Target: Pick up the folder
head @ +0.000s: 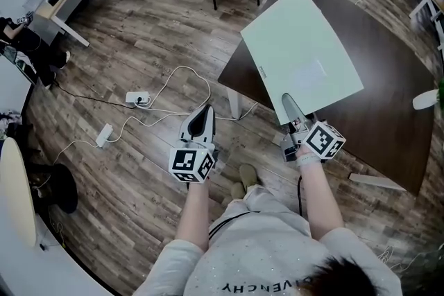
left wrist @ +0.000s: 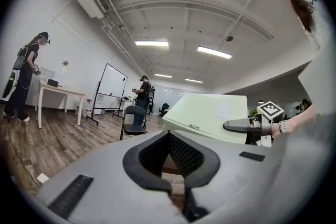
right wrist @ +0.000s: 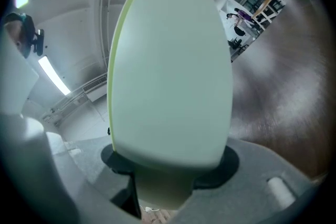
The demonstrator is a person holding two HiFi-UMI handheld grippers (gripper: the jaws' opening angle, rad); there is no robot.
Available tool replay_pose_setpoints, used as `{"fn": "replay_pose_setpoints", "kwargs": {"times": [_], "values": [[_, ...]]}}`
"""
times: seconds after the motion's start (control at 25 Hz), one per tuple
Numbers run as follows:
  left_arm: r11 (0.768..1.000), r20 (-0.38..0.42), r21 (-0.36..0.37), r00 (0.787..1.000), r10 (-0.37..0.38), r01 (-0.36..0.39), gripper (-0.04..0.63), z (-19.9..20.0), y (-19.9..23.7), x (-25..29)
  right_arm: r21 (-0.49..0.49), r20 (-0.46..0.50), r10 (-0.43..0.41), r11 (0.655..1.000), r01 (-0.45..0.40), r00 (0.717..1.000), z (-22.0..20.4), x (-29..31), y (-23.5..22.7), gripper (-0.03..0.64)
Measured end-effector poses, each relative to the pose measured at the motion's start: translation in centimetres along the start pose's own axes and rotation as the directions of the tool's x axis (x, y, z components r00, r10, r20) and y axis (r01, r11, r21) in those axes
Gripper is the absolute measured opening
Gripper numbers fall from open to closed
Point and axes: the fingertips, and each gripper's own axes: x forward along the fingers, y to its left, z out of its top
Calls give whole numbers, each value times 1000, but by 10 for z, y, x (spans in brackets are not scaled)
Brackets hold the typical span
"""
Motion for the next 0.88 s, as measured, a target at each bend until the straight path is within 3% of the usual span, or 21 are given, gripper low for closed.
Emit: {"fn": "replay_pose_setpoints", "kwargs": {"times": [0.88], "values": [[1000,25,24,1000,5,-5,-2,32,1,3,-221,20,2,975,3,1000,33,-1,23,262]]}}
